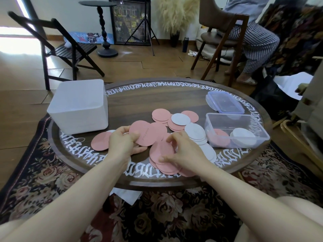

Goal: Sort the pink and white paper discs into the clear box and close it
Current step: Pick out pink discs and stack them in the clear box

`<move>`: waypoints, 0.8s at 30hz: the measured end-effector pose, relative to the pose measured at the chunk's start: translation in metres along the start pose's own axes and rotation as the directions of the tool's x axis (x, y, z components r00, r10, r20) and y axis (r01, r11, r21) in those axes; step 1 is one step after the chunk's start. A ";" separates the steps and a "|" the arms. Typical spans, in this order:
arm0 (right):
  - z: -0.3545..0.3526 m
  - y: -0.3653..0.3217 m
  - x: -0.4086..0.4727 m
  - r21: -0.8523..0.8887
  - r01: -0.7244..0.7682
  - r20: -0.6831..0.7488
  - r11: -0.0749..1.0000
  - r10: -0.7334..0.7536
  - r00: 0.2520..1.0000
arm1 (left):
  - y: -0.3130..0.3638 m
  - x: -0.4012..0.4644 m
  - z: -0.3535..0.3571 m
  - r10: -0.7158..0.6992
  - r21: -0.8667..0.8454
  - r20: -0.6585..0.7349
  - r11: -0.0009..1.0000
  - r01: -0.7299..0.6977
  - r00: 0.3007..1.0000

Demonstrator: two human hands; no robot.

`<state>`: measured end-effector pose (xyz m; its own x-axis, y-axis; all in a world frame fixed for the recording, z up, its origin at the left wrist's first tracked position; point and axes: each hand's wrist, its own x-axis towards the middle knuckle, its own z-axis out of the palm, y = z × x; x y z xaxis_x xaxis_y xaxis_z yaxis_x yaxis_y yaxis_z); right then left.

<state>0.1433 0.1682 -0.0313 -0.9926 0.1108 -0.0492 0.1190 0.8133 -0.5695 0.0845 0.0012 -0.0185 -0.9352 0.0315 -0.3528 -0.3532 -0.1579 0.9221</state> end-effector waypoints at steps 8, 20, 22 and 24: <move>-0.019 0.010 0.002 0.135 -0.099 0.054 0.986 0.093 0.994 | 0.004 0.000 -0.004 0.019 -0.002 0.008 1.000 -0.019 1.000; -0.038 0.008 -0.005 0.688 -0.203 0.112 0.697 0.174 0.978 | 0.000 -0.018 0.006 -0.002 0.103 0.383 0.994 -0.040 0.924; -0.036 0.008 -0.004 0.667 -0.178 0.088 0.724 0.161 0.983 | -0.002 -0.020 0.006 0.009 0.119 0.428 0.991 -0.066 0.904; -0.034 0.008 -0.004 0.637 -0.125 0.038 0.761 0.130 0.991 | -0.002 -0.020 0.006 0.025 0.135 0.442 0.986 -0.094 0.897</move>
<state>0.1494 0.1938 -0.0076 -0.9688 0.1939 -0.1543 0.1996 0.2414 -0.9497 0.1037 0.0071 -0.0125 -0.8593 0.4601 -0.2236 -0.2645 -0.0255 0.9640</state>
